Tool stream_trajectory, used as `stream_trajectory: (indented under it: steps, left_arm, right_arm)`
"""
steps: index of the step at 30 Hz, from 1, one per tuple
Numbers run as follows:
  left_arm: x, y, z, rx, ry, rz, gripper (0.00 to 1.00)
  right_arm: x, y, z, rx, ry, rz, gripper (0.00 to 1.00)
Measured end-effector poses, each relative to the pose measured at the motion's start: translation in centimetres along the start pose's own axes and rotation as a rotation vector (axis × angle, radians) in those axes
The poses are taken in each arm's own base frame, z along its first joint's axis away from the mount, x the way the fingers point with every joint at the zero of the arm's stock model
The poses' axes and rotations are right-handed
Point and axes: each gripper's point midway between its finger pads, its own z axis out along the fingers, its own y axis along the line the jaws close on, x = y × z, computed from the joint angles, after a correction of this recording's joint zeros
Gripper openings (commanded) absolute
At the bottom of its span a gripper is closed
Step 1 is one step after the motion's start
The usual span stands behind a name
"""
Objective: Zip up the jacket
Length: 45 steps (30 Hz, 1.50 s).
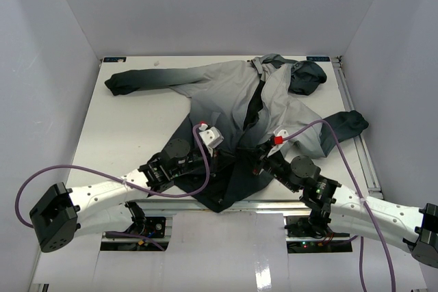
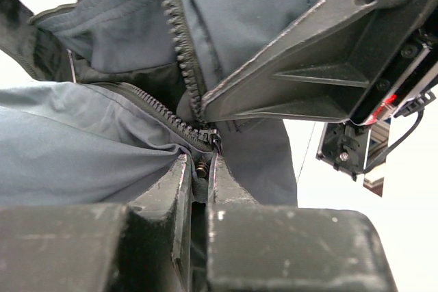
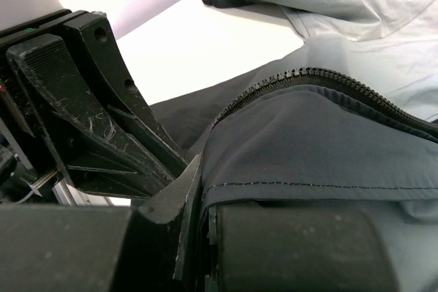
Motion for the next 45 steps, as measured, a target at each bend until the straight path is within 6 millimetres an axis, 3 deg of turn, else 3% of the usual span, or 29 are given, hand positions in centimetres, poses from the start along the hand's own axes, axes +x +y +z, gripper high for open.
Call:
stream_trajectory:
  steps: [17, 25, 31, 37, 40, 45]
  left_arm:
    - [0.0, 0.1, 1.1, 0.016, 0.022, 0.063, 0.0]
    - [0.1, -0.2, 1.0, 0.027, 0.029, 0.062, 0.0]
    - [1.1, -0.9, 0.7, 0.064, 0.072, 0.042, 0.0]
    - [2.0, -2.1, 0.4, 0.13, 0.11, 0.015, 0.0]
    - [1.8, -2.8, 0.4, 0.165, 0.114, 0.004, 0.0]
    - [2.8, -3.5, 0.3, 0.2, 0.162, -0.025, 0.0]
  right_arm:
    - [-0.2, -1.2, -0.2, 0.08, 0.105, -0.093, 0.09]
    - [-0.1, -1.1, 0.0, 0.082, 0.17, -0.112, 0.34]
    - [1.3, -0.6, 0.1, 0.058, 0.243, -0.105, 0.41]
    - [2.0, -1.0, -1.4, 0.067, 0.294, -0.104, 0.55]
    - [0.9, -1.4, -2.7, 0.082, 0.273, -0.102, 0.61]
    - [-3.7, -2.0, -4.2, 0.121, 0.169, -0.106, 0.67]
